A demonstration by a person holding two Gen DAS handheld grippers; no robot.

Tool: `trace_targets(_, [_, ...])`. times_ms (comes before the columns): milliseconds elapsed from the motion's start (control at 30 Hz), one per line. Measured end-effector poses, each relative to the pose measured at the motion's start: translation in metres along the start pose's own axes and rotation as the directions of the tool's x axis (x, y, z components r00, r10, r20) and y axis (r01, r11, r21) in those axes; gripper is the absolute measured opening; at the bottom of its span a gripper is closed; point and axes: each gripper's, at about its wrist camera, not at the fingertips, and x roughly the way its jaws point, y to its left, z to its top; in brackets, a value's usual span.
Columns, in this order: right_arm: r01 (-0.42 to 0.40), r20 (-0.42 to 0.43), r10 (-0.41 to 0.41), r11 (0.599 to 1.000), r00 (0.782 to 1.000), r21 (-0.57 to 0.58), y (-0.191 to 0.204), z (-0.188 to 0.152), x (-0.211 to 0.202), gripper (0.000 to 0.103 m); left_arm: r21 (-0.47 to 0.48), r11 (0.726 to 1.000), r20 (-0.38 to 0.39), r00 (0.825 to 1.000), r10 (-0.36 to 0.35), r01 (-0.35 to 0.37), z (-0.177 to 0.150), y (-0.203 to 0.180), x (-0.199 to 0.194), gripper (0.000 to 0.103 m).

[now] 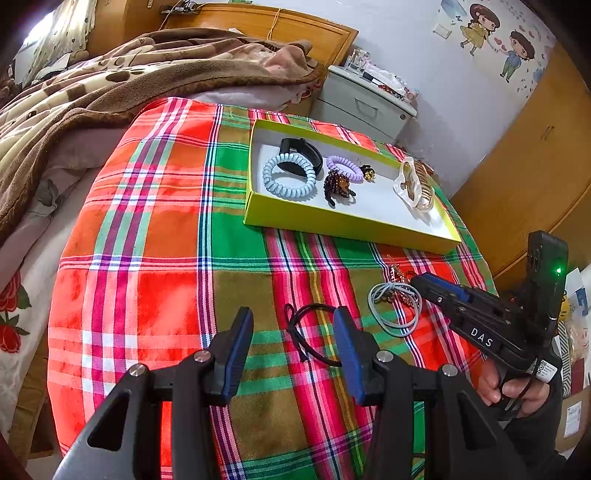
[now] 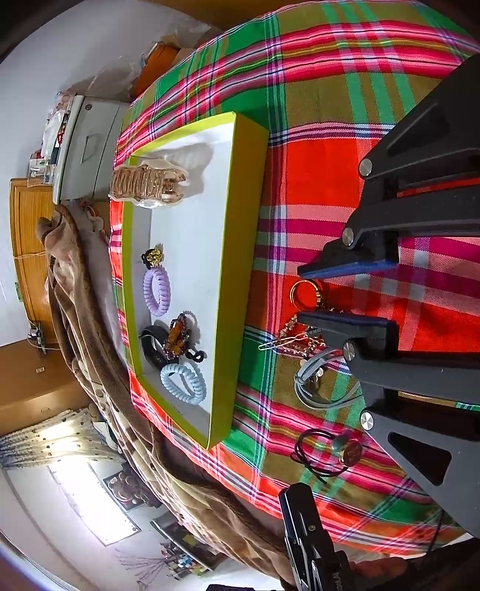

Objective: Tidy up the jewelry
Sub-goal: 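Move the right gripper to the gold hoop ring while the left approaches the black hair tie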

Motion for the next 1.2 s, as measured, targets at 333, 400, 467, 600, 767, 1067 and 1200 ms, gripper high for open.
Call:
trace_targets(333, [0.021, 0.031, -0.022, 0.999, 0.999, 0.041, -0.017, 0.001, -0.01, 0.012, -0.004, 1.0, -0.004, 1.0, 0.008, -0.008, -0.001, 0.001, 0.001, 0.047])
trace_targets(400, [0.009, 0.039, -0.01, 1.0, 0.999, 0.024, -0.014, 0.002, -0.01, 0.012, -0.005, 1.0, -0.005, 1.0, 0.008, -0.008, -0.001, 0.001, 0.001, 0.047])
trace_targets(467, [-0.011, 0.036, 0.011, 1.0, 0.999, 0.01, -0.01, 0.004, -0.009, 0.016, -0.003, 1.0, -0.006, 1.0, 0.007, -0.007, -0.001, 0.001, 0.001, 0.047])
trace_targets(600, [0.009, 0.008, -0.009, 1.0, 1.0, -0.017, -0.002, 0.005, 0.002, 0.032, 0.001, 1.0, -0.011, 1.0, 0.005, -0.005, -0.001, 0.0, 0.003, 0.047])
trace_targets(767, [0.016, -0.002, -0.016, 1.0, 1.0, -0.01, 0.001, 0.007, 0.006, 0.033, 0.006, 1.0, -0.016, 1.0, 0.004, -0.004, -0.002, -0.002, 0.003, 0.047])
trace_targets(1067, [0.003, -0.011, -0.003, 1.0, 1.0, -0.013, 0.002, 0.004, 0.005, 0.026, 0.003, 1.0, -0.021, 1.0, 0.008, -0.008, 0.0, -0.002, 0.005, 0.047])
trace_targets(1200, [-0.007, -0.008, 0.007, 1.0, 1.0, -0.003, -0.001, 0.001, 0.004, 0.022, 0.006, 1.0, -0.023, 1.0, 0.008, -0.008, 0.0, -0.003, 0.006, 0.047])
